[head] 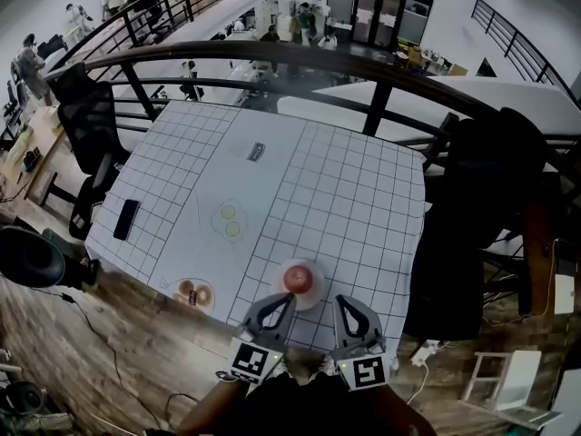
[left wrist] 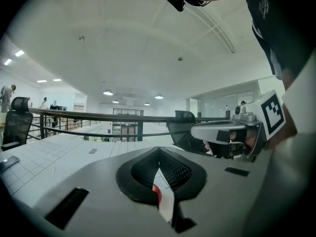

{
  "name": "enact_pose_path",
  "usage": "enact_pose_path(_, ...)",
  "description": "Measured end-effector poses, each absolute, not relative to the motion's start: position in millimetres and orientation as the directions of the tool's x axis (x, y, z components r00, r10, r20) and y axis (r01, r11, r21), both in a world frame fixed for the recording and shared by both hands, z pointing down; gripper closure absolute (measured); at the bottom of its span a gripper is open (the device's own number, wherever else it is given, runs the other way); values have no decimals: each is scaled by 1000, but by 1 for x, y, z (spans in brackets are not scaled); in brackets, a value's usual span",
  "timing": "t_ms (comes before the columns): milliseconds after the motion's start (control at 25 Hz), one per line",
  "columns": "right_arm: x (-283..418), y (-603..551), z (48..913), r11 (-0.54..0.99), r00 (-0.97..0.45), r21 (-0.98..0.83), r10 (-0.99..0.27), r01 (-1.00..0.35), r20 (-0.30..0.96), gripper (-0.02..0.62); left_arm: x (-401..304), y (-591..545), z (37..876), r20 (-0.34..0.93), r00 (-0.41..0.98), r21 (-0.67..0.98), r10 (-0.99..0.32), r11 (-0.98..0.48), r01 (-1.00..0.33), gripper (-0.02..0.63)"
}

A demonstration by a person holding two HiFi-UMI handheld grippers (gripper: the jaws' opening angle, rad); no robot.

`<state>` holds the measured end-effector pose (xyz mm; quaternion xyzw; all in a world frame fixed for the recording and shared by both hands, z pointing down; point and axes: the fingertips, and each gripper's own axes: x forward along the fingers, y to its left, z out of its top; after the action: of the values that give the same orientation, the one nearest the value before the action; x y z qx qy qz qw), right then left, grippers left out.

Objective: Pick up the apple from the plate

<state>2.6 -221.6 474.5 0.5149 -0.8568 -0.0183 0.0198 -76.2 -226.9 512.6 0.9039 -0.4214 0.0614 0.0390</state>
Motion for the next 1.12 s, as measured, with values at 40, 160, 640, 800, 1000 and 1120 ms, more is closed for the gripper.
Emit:
enact_pose_path(40, 3, -222, 475, 470, -470, 52, -882, -881, 16, 572, -76, -228, 513, 145, 636, 18, -758, -640, -768, 584)
enact_pose_path(160, 3, -221, 476, 472, -472, 50, -881, -880, 19, 572, -78, -229, 514, 149, 630, 14, -762, -636, -772, 584)
enact_pose_path(640, 1, -224, 489, 474, -473, 30, -881, -880, 35, 572, -83, -231, 530, 177, 610, 18, -773, -617, -787, 584)
enact_pose_path(800, 0, -223, 494, 477, -476, 28, -878, -878, 45, 572, -83, -233, 547, 219, 595, -11, -773, -612, -791, 584)
enact_pose_path(1000, -1, -225, 500, 481, -479, 16, -876, -877, 54, 572, -83, -240, 560, 238, 582, 4, -777, -599, -801, 580)
enact_pose_path(1120, -1, -226, 503, 483, -481, 14, -875, -876, 62, 572, -81, -243, 565, 240, 589, 22, -771, -603, -798, 402)
